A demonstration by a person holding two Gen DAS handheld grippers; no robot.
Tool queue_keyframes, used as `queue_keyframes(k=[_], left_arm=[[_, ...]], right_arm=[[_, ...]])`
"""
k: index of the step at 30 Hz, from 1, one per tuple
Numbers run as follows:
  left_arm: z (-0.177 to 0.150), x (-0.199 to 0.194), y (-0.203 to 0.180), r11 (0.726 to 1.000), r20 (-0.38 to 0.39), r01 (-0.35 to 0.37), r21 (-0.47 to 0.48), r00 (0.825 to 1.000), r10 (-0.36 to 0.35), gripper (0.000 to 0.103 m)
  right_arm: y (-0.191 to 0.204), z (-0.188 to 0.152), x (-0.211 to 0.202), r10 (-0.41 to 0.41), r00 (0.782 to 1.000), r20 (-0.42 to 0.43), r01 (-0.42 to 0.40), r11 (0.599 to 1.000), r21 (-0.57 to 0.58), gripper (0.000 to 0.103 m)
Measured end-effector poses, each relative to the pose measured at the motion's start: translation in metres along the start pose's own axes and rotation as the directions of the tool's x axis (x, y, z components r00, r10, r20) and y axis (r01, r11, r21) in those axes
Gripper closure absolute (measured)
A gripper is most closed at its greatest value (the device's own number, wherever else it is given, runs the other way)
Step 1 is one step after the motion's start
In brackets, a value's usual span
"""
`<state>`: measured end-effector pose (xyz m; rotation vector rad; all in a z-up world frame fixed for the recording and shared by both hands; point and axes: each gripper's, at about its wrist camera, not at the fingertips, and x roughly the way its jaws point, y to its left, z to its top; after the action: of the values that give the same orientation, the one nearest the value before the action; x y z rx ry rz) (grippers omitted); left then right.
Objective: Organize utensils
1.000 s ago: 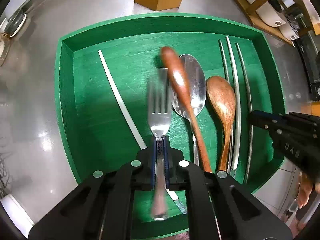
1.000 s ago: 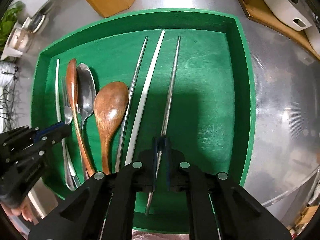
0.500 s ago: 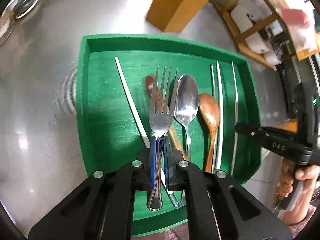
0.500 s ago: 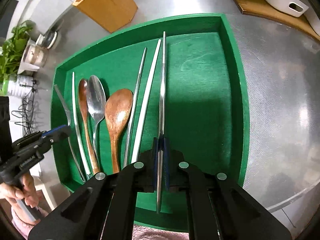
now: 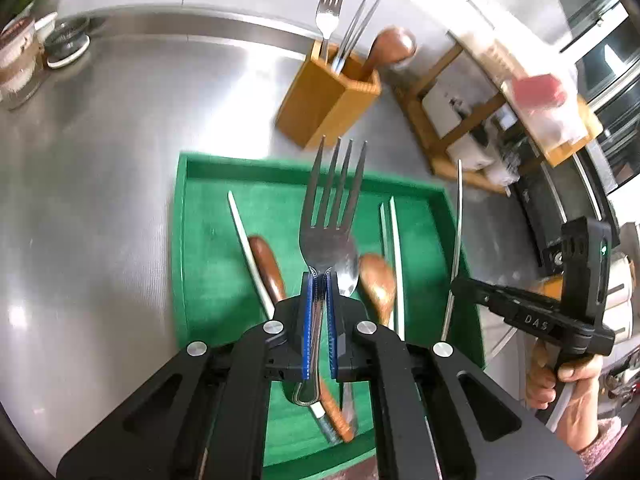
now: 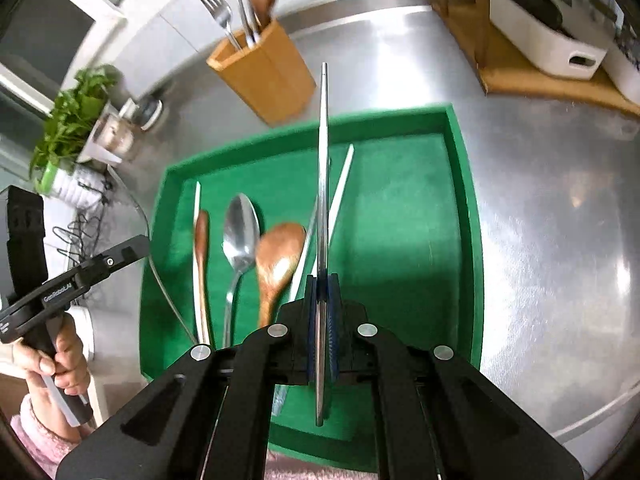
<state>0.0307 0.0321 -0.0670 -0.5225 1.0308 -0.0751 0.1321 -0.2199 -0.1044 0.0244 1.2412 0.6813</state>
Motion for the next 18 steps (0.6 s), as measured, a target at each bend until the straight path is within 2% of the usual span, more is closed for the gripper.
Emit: queue_keyframes(k=[5, 8, 12, 14, 16, 18], left_arm=[[0.003, -0.020, -0.006, 0.999, 0.101, 0.029, 0.026, 0.994, -0.032, 0.103], [0.004, -0.023, -0.009, 0.999, 0.102, 0.025, 0.048, 0.994, -0.030, 0.103], [0.007, -0.001, -0.006, 0.998, 0.007, -0.013, 0.057, 1.000, 0.013, 0.103], [0.010, 0.010, -0.004, 0.999, -0.043, 0.009, 0.047, 0.999, -0.007, 0.103], [0.015, 0.023, 0.002, 1.000, -0.063, -0.002, 0.022, 0.998, 0.003, 0.102], [0.020, 0.034, 0.006, 1.000, -0.083, -0.023, 0.013, 0.996, 0.024, 0.083]], right_arm=[[0.003, 0.005, -0.010, 0.011, 0.997, 0.080, -0.010, 1.000, -0.013, 0.098], [0.006, 0.008, -0.010, 0.011, 0.996, 0.087, -0.008, 0.999, -0.032, 0.098], [0.013, 0.011, 0.003, 0.013, 0.998, 0.059, -0.011, 1.000, -0.029, 0.098], [0.016, 0.011, 0.005, 0.012, 0.999, 0.053, -0.011, 0.999, -0.031, 0.098], [0.015, 0.013, 0.008, 0.014, 0.999, 0.046, -0.013, 1.000, -0.026, 0.097], [0.014, 0.013, 0.010, 0.007, 0.999, 0.037, -0.006, 1.000, -0.020, 0.097]])
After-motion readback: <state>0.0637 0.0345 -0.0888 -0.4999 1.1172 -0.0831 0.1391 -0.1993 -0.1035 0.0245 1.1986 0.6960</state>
